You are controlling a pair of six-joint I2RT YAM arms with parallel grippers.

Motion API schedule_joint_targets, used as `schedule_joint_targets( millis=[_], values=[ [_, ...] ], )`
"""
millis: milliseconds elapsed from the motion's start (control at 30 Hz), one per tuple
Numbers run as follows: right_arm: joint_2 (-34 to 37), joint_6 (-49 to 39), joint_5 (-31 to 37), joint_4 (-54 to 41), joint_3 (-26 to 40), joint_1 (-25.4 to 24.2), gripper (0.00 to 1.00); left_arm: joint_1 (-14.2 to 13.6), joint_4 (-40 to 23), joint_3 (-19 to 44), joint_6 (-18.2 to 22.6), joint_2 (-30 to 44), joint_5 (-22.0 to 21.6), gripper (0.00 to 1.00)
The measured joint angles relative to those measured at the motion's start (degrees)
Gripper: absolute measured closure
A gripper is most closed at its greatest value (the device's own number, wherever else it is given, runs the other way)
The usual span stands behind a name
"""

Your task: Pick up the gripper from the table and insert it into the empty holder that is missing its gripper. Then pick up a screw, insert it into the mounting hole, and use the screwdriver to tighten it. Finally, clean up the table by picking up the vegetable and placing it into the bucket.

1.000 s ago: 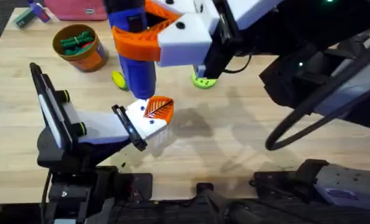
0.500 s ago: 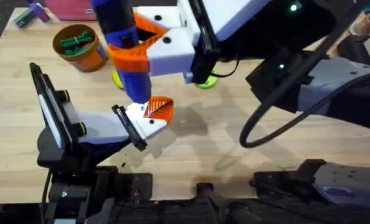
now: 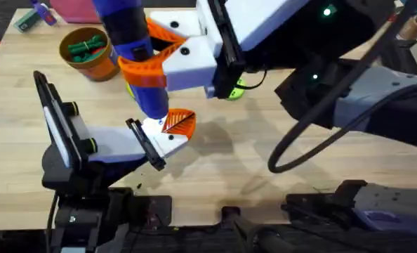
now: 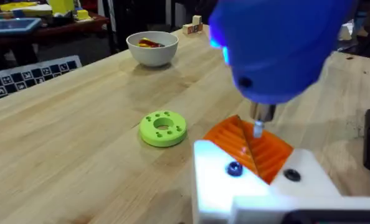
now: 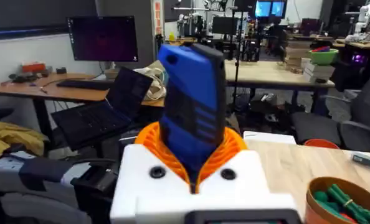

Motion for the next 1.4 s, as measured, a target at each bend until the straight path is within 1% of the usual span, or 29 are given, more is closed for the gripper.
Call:
schedule_joint_targets(
  millis=[533,1100,1400],
  values=[
    [0.55,-2.62,-0.02,-0.28,0.00,0.76,0.976,0.00,0.01,0.00,0.00,0.00,0.00,0.991],
    [0.98,-2.84,-0.02,-0.72,0.00,0.76,0.976,0.00,0.01,0.00,0.00,-0.01,0.00,0.991],
    [3.01,-2.84,-0.17,-0.77,0.00,0.76,0.976,0.00,-0.01,0.00,0.00,-0.01,0.00,0.991]
  ],
)
